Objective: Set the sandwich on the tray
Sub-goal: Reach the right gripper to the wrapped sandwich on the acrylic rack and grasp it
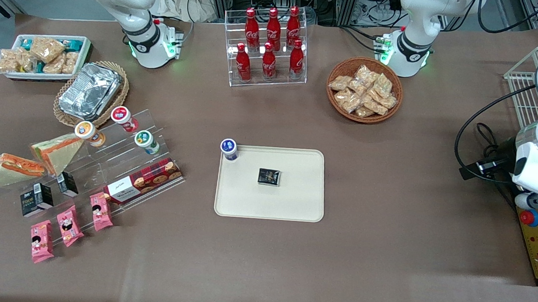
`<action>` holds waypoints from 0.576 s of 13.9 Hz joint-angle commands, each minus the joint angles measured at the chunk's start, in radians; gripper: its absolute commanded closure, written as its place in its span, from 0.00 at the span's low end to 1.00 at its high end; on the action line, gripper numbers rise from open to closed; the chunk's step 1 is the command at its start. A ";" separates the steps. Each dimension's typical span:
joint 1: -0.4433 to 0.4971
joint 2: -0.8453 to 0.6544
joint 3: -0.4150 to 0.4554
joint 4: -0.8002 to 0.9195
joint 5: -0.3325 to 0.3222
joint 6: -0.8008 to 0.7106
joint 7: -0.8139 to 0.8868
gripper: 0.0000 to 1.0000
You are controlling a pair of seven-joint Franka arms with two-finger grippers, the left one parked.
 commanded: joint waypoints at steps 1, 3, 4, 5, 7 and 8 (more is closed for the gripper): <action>-0.008 0.009 0.006 -0.031 0.058 0.011 0.018 0.02; -0.006 0.012 0.006 -0.057 0.085 0.023 0.042 0.03; -0.005 0.014 0.006 -0.062 0.085 0.028 0.057 0.03; 0.001 0.015 0.006 -0.062 0.085 0.030 0.073 0.03; 0.006 0.021 0.007 -0.062 0.089 0.030 0.102 0.06; 0.008 0.021 0.007 -0.062 0.089 0.030 0.117 0.08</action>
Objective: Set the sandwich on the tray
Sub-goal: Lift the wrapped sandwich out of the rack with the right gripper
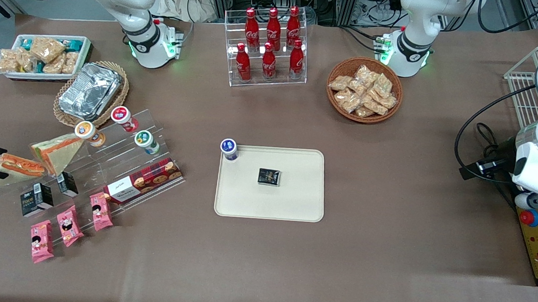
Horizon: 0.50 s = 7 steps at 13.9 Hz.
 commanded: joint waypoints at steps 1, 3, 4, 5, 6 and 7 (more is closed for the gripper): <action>0.004 -0.003 0.002 -0.009 0.031 0.017 0.047 0.14; 0.004 -0.003 0.004 -0.009 0.033 0.018 0.049 0.29; 0.006 -0.003 0.004 -0.008 0.033 0.020 0.049 0.31; 0.006 -0.003 0.004 -0.007 0.033 0.021 0.047 0.40; 0.004 -0.004 0.005 -0.006 0.031 0.021 0.046 0.41; 0.007 -0.008 0.005 -0.001 0.028 0.018 0.033 0.41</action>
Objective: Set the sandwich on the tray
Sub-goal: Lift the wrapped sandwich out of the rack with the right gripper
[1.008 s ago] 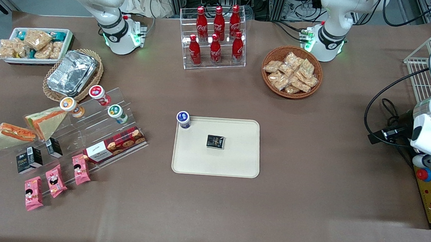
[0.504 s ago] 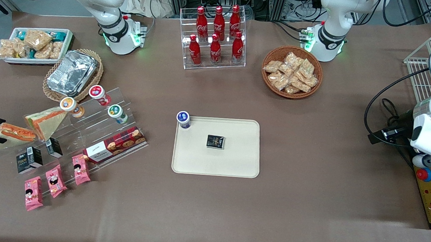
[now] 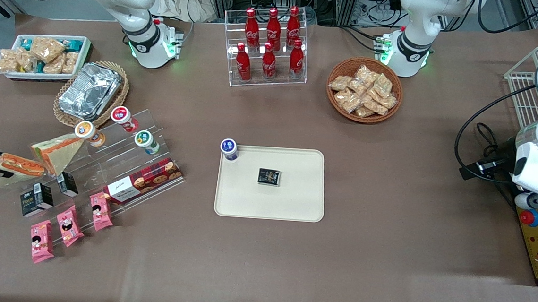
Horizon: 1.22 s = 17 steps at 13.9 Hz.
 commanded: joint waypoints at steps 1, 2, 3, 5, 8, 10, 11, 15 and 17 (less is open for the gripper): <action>0.006 -0.008 0.001 0.002 0.021 0.011 -0.015 0.41; 0.009 -0.008 0.001 0.005 0.018 0.011 -0.033 0.41; 0.016 -0.013 0.001 0.008 0.013 0.008 -0.044 0.42; 0.038 -0.016 0.001 0.016 -0.008 0.004 -0.073 0.46; 0.052 -0.024 0.001 0.022 -0.042 -0.001 -0.124 0.63; 0.079 -0.039 0.004 0.077 -0.092 -0.010 -0.165 0.62; 0.087 -0.039 0.015 0.100 -0.092 -0.019 -0.181 0.60; 0.098 -0.076 0.078 0.142 -0.103 -0.030 -0.325 0.55; 0.131 -0.086 0.085 0.171 -0.114 -0.036 -0.459 0.55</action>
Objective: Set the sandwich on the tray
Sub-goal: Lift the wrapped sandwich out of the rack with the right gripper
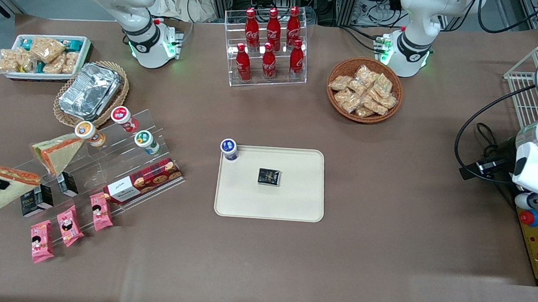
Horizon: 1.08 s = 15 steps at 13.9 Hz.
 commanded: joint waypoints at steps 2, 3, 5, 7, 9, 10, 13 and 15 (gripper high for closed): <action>0.067 -0.030 0.010 0.041 -0.039 -0.061 -0.222 0.55; 0.102 -0.041 0.010 0.041 -0.040 -0.062 -0.270 0.55; 0.196 -0.053 0.011 0.041 -0.049 -0.062 -0.354 0.55; 0.301 -0.068 0.014 0.041 -0.084 -0.056 -0.362 0.55; 0.432 -0.070 0.013 0.041 -0.124 -0.045 -0.394 0.55; 0.502 -0.070 0.013 0.041 -0.178 -0.023 -0.397 0.55; 0.706 -0.053 0.022 0.040 -0.336 0.050 -0.394 0.55; 0.789 -0.004 0.023 0.033 -0.350 0.080 -0.393 0.55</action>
